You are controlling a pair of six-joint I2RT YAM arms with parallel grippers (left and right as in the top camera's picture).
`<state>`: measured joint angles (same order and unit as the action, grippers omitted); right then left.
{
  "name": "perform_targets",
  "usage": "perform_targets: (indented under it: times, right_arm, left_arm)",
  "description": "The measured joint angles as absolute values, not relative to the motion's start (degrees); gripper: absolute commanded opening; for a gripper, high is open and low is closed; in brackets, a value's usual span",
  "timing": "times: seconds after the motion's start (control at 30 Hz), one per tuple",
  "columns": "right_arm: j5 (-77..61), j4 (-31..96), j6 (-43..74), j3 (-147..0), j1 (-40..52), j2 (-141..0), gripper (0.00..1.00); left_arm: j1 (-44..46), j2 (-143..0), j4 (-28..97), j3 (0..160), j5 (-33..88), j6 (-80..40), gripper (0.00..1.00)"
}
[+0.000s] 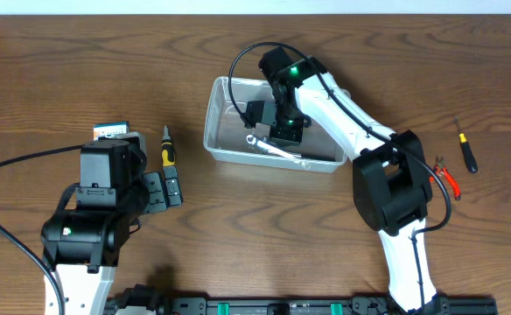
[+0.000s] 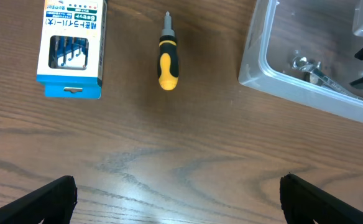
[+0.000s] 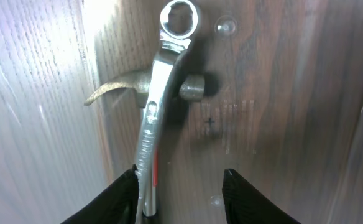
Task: Pack container
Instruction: 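Carry the wrench into the container and open the right gripper, then withdraw the right gripper and move it over the red pliers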
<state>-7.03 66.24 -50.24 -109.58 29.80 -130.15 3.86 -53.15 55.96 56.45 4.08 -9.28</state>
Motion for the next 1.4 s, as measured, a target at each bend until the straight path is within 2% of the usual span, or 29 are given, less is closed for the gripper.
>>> perform_targets:
  times: [0.17,0.2,0.27,0.37,0.47,0.63,0.87,1.1,1.4]
  right_arm:
    - [-6.20,66.85,-46.85,-111.70,29.52,-129.45,0.49]
    - [-5.82,66.87,-45.56,-112.71,29.23,-128.75,0.55]
    - [-5.23,66.72,-42.13,-114.89,28.14,-126.34,0.78]
    - [-3.90,66.46,-33.17,-118.06,24.12,-119.37,0.99]
    - [-2.94,67.83,-23.40,-120.16,16.97,-111.55,0.99]
    - [-0.97,76.77,-4.64,-121.80,-0.80,-103.04,0.99]
    - [-0.23,87.61,5.85,-119.92,-14.81,-103.33,0.99]
    - [-0.21,87.00,7.40,-108.18,-19.84,-101.60,0.99]
    - [-1.76,64.23,7.73,-76.55,-19.51,-90.56,0.99]
  left_arm:
    - [3.86,-53.15,55.96,56.45,4.08,-9.28,0.98]
    - [3.86,-53.15,55.99,56.45,4.08,-9.28,0.98]
    - [3.86,-53.15,55.99,56.45,4.08,-9.28,0.98]
    - [3.86,-53.15,55.96,56.45,4.08,-9.28,0.98]
    - [3.86,-53.15,55.96,56.45,4.08,-9.28,0.98]
    - [3.86,-53.15,55.96,56.45,4.08,-9.28,0.98]
    - [3.86,-53.15,55.96,56.45,4.08,-9.23,0.98]
    - [3.86,-53.15,55.94,56.45,4.08,-9.23,0.98]
    - [3.86,-53.15,55.94,56.62,4.08,-9.23,0.98]
